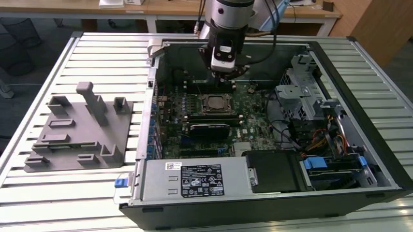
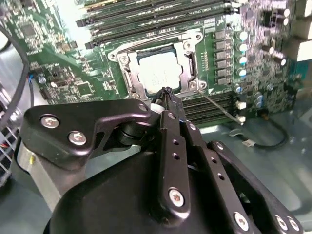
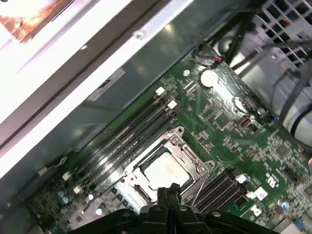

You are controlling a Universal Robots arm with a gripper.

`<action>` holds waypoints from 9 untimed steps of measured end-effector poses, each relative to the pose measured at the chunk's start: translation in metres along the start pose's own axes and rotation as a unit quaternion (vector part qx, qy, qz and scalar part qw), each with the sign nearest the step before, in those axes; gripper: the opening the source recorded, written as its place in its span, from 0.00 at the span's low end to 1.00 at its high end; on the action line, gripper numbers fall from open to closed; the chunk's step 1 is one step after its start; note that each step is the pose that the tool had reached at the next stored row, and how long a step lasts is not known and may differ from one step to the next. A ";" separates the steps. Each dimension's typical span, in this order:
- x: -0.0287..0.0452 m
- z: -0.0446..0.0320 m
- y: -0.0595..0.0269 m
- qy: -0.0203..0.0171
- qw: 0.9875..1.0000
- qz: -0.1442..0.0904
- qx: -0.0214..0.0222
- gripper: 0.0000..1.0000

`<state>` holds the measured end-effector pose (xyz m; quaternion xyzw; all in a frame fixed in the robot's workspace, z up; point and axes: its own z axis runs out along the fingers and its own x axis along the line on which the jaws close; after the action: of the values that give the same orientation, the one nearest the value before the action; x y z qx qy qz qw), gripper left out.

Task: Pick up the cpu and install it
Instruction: 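Install the first cpu locking lever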

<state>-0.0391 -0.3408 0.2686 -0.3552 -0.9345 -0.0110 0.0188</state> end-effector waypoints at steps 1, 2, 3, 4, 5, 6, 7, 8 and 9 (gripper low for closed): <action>0.0000 0.0000 0.0000 0.000 1.000 -0.009 0.000 0.11; 0.0000 0.0001 0.0000 0.000 1.000 -0.018 0.001 0.11; 0.0000 0.0002 0.0000 0.000 1.000 -0.027 0.001 0.11; 0.0000 0.0002 0.0000 0.000 0.999 -0.036 0.002 0.11; 0.0000 0.0003 0.0000 0.000 0.999 -0.045 0.002 0.11; 0.0000 0.0004 0.0000 0.000 0.999 -0.054 0.002 0.11; 0.0000 0.0005 0.0000 0.000 0.998 -0.063 0.003 0.11; 0.0000 0.0006 0.0000 0.001 0.997 -0.072 0.003 0.11; 0.0000 0.0006 0.0000 0.001 0.997 -0.080 0.003 0.11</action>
<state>-0.0391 -0.3408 0.2680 -0.2792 -0.9600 -0.0097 0.0197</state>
